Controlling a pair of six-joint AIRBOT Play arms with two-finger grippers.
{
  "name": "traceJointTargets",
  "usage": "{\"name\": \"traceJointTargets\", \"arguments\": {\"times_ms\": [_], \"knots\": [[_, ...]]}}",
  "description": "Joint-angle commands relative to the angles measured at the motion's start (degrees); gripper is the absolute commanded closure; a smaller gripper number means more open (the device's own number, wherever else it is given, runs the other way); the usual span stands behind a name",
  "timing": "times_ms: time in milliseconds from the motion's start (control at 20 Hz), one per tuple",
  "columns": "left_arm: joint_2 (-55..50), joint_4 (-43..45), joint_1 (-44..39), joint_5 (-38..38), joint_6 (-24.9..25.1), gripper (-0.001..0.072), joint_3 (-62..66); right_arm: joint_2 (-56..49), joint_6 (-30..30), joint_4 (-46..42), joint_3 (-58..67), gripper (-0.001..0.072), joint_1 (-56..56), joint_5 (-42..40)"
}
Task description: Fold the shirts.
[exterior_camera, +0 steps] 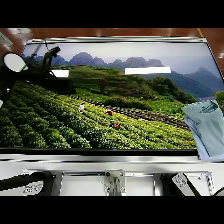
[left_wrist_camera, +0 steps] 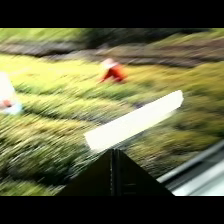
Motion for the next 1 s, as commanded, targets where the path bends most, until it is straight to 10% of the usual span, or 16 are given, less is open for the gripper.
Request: {"name": "traceJointTargets", "arguments": {"times_ms": [0, 50, 100, 950], "knots": [[-0.44, 21.05, -6.99, -4.68, -6.08, 0.0351, 0.66, 1.73, -3.30, -3.78, 1.44, 0.0078, 14.56, 4.59], [-0.44, 21.05, -7.89, -4.46, -6.12, 0.0094, 0.66, 0.48, -3.10, -6.69, 1.44, 0.0077, 19.87, 8.09], [-0.42, 21.00, -8.28, -3.72, -6.19, 0.0044, 0.66, -1.09, -2.64, -8.24, 1.44, 0.0077, 24.41, 10.54], [-2.75, 20.85, -8.44, -2.10, -6.27, 0.0044, 0.63, -7.28, -0.59, -7.37, 1.44, 0.0078, 38.80, 10.78]]}}
